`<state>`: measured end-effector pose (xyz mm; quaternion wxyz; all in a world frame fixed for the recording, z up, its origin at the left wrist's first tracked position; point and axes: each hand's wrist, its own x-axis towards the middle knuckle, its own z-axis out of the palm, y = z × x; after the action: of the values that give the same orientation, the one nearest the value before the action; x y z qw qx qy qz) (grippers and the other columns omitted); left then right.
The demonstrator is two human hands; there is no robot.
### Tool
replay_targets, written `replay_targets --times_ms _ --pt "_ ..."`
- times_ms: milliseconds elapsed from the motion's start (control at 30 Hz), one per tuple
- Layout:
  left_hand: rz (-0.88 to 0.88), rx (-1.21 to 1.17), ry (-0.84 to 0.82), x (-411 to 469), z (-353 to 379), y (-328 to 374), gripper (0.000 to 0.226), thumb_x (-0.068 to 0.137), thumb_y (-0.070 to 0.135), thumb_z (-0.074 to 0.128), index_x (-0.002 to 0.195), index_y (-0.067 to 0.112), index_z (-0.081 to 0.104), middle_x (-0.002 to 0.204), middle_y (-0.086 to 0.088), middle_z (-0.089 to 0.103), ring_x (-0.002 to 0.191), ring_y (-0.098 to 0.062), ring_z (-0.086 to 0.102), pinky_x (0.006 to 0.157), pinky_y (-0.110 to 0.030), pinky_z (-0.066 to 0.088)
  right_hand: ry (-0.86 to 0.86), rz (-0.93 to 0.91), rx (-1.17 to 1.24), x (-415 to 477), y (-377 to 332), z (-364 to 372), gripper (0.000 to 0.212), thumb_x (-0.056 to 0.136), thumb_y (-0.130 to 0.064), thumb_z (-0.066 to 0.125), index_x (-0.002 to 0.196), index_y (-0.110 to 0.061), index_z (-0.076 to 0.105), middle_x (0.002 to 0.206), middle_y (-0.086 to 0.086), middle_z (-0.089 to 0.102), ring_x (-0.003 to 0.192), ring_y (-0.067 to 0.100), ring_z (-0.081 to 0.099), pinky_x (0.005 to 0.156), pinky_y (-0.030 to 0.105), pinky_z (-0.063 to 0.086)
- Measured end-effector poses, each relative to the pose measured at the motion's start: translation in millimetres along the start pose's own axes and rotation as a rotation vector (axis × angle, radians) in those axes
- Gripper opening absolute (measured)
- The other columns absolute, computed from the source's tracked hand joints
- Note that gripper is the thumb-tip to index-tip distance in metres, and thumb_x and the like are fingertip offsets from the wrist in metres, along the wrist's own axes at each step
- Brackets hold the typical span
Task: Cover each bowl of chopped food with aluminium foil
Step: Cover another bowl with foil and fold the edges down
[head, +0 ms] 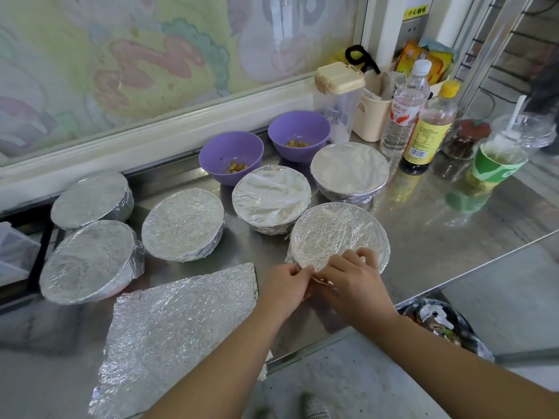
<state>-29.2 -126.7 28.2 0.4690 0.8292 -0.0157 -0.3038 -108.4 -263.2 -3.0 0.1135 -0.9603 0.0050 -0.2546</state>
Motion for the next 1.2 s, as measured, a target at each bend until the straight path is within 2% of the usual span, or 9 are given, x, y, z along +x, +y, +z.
replay_targets --times_ms 67,233,367,467,600,767,900,1033,1200 --pt "0.005 0.027 0.012 0 0 0 0.042 0.093 0.034 0.064 0.055 0.017 0.056 0.049 0.003 0.060 0.045 -0.008 0.053 0.059 -0.023 0.044 0.025 -0.011 -0.011 -1 0 1 0.009 0.081 -0.031 0.075 0.074 -0.026 0.073 0.070 -0.009 0.055 0.071 0.020 0.054 0.085 0.041 0.040" --pt "-0.069 -0.117 -0.075 1 11 -2 0.039 0.090 0.037 0.066 0.056 0.019 0.060 0.054 0.000 0.064 0.053 -0.018 0.059 0.068 -0.035 0.049 0.063 -0.025 0.016 -4 7 0 0.009 0.080 -0.025 0.075 0.072 -0.025 0.072 0.068 -0.009 0.054 0.070 0.020 0.054 0.086 0.039 0.036" --pt "-0.150 -0.217 -0.156 1 2 -10 0.028 0.093 0.036 0.068 0.073 0.017 0.065 0.073 -0.004 0.069 0.068 -0.017 0.067 0.061 -0.026 0.054 0.029 -0.042 0.018 -10 27 -15 0.025 0.091 -0.040 0.059 0.074 -0.027 0.072 0.073 -0.011 0.059 0.073 0.021 0.058 0.085 0.043 0.039" --pt "-0.246 -0.361 -0.083 9 -9 -24 0.013 0.093 0.025 0.067 0.094 0.012 0.064 0.084 -0.005 0.066 0.079 -0.017 0.066 0.067 -0.028 0.055 -0.004 -0.046 0.017 -8 30 -21 0.020 0.084 -0.047 0.064 0.083 -0.029 0.074 0.084 -0.012 0.064 0.079 0.022 0.060 0.088 0.046 0.039" --pt "-0.276 -0.490 -0.024 16 -3 -27 0.023 0.094 0.016 0.061 0.115 0.024 0.056 0.105 -0.004 0.063 0.100 -0.017 0.061 0.080 -0.034 0.058 0.003 -0.019 0.043 7 11 -10 0.022 0.085 -0.046 0.063 0.087 -0.028 0.076 0.085 -0.010 0.064 0.078 0.022 0.058 0.089 0.043 0.034" --pt "-0.215 -0.445 -0.117 20 0 -24 0.031 0.087 0.020 0.064 0.117 0.025 0.068 0.077 0.005 0.060 0.062 -0.006 0.048 0.055 -0.022 0.034 0.003 0.022 0.052 12 5 1 0.015 0.088 -0.038 0.070 0.078 -0.028 0.074 0.076 -0.011 0.061 0.073 0.021 0.056 0.089 0.041 0.034" --pt "-0.291 -0.714 -0.178 17 -4 -20 0.024 0.098 0.010 0.052 0.115 0.020 0.065 0.100 -0.003 0.071 0.076 -0.016 0.067 0.061 -0.024 0.048 -0.001 0.053 0.040 11 4 2 0.020 0.087 -0.033 0.065 0.070 -0.025 0.072 0.071 -0.009 0.058 0.071 0.021 0.056 0.088 0.039 0.033" --pt "-0.305 -0.888 -0.281 15 -4 -18 0.022 0.099 0.005 0.049 0.104 0.019 0.066 0.091 -0.008 0.074 0.086 -0.022 0.067 0.086 -0.037 0.052 0.029 0.068 0.057 8 5 2 0.016 0.080 -0.027 0.074 0.065 -0.023 0.069 0.067 -0.008 0.055 0.069 0.020 0.054 0.088 0.038 0.034" --pt "-0.226 -0.864 -0.268 15 7 -29 0.031 0.091 -0.010 0.056 0.113 0.011 0.059 0.089 -0.005 0.067 0.078 -0.013 0.064 0.074 -0.027 0.051 0.033 0.059 0.073 7 8 0 0.019 0.082 -0.028 0.064 0.065 -0.022 0.069 0.067 -0.008 0.055 0.068 0.020 0.054 0.085 0.038 0.036"
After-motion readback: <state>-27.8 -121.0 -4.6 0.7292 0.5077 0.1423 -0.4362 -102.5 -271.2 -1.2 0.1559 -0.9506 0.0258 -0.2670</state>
